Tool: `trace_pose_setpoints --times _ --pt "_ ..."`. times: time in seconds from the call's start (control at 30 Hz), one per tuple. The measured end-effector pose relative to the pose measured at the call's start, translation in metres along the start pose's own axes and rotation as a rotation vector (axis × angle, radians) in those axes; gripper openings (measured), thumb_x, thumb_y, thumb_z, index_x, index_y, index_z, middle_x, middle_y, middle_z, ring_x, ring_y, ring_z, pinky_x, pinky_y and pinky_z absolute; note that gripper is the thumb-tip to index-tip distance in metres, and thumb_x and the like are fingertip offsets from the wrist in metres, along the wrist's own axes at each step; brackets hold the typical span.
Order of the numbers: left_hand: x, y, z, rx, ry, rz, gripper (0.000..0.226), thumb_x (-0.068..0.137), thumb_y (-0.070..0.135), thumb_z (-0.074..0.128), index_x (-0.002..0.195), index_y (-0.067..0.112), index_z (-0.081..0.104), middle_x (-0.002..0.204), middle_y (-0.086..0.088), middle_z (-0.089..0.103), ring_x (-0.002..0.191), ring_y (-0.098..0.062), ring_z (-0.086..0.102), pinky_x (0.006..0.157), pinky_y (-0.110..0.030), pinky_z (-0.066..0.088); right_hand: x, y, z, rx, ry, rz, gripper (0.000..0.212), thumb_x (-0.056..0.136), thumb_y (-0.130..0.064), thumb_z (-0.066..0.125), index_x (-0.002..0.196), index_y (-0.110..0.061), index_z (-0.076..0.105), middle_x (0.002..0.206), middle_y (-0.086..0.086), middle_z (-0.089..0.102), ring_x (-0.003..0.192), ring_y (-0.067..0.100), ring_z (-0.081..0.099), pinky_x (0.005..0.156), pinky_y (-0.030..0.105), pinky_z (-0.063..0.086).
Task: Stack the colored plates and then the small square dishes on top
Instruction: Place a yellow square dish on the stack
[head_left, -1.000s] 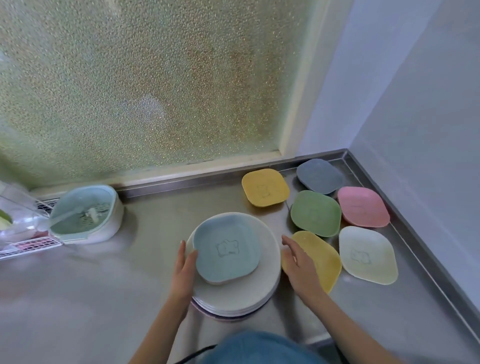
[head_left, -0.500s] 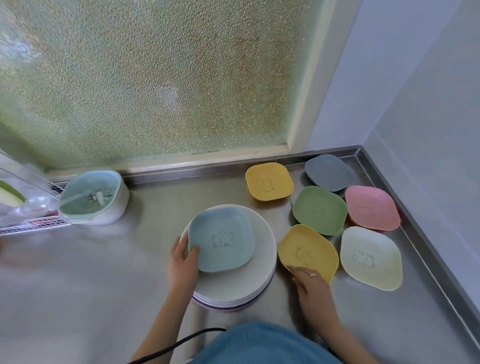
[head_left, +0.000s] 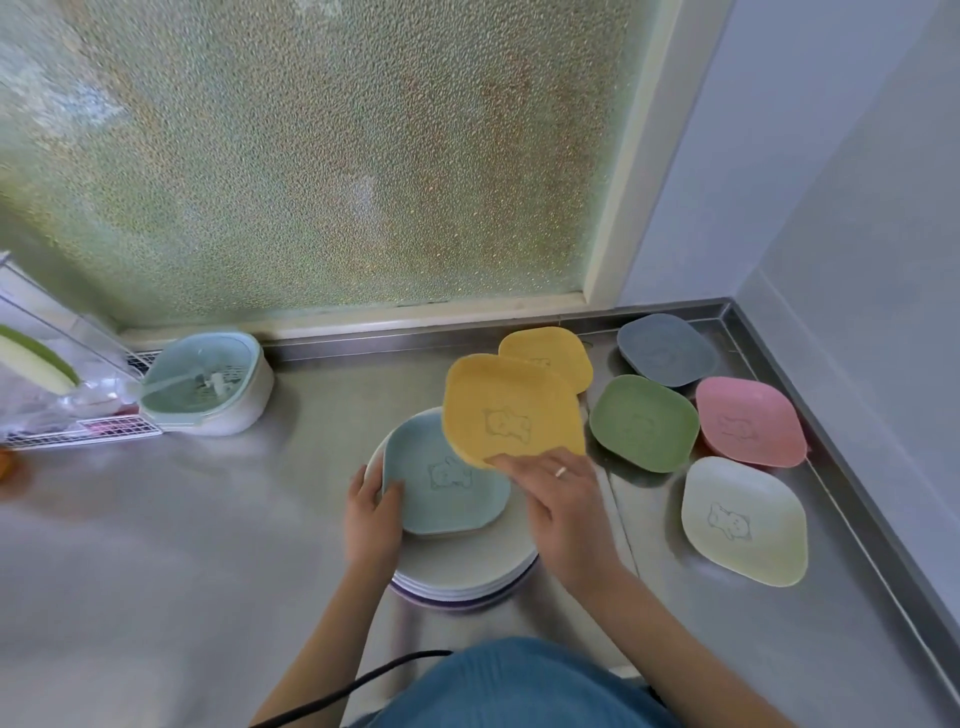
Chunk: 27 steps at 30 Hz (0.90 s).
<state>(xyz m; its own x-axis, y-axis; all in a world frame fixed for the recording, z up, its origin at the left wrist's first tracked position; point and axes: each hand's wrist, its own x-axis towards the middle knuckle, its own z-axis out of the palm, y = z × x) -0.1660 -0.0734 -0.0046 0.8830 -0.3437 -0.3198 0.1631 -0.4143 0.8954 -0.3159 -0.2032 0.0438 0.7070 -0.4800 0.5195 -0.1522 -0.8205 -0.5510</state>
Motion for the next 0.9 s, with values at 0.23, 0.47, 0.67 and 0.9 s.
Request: trace_pose_setpoints --times 0.23,0.47,0.67,0.9 --pt "-0.001 0.000 -0.007 -0.117 0.008 -0.044 0.029 0.094 0.038 0.041 0.113 0.029 0.061 0.120 0.006 0.060 0.119 -0.016 0.053 0.092 -0.018 0.044 -0.004 -0.007 0.040 0.023 -0.581 -0.048 0.046 0.083 0.003 0.047 0.118 -0.022 0.065 0.099 0.002 0.073 0.090 0.024 0.055 0.079 0.023 0.025" --pt "0.005 0.012 -0.003 -0.133 0.009 0.022 0.041 0.098 0.027 0.043 0.138 0.019 0.047 0.146 0.000 0.045 0.138 -0.015 0.037 0.117 -0.040 0.027 0.002 -0.006 0.035 0.123 -0.632 0.094 0.032 0.096 -0.032 0.042 0.124 -0.032 0.058 0.120 -0.008 0.063 0.116 0.010 0.046 0.106 0.033 0.027" --pt "0.022 0.017 -0.003 0.047 -0.057 0.107 0.045 0.101 0.019 0.032 0.145 0.021 0.032 0.156 -0.004 0.024 0.147 -0.014 0.012 0.117 -0.027 0.011 0.016 0.020 0.039 -0.049 -0.460 0.438 0.053 0.100 -0.036 0.025 0.149 -0.024 0.013 0.155 -0.007 0.020 0.143 0.009 0.013 0.116 0.038 0.001" --pt "0.022 0.013 0.001 0.102 -0.082 0.104 0.050 0.098 0.010 0.031 0.146 0.025 0.032 0.137 0.001 0.047 0.125 -0.016 0.044 0.098 -0.022 0.030 0.010 0.029 0.044 -0.066 -0.479 0.474 0.047 0.102 -0.030 0.025 0.148 -0.026 0.020 0.151 -0.001 0.033 0.142 0.013 0.021 0.116 0.042 0.000"
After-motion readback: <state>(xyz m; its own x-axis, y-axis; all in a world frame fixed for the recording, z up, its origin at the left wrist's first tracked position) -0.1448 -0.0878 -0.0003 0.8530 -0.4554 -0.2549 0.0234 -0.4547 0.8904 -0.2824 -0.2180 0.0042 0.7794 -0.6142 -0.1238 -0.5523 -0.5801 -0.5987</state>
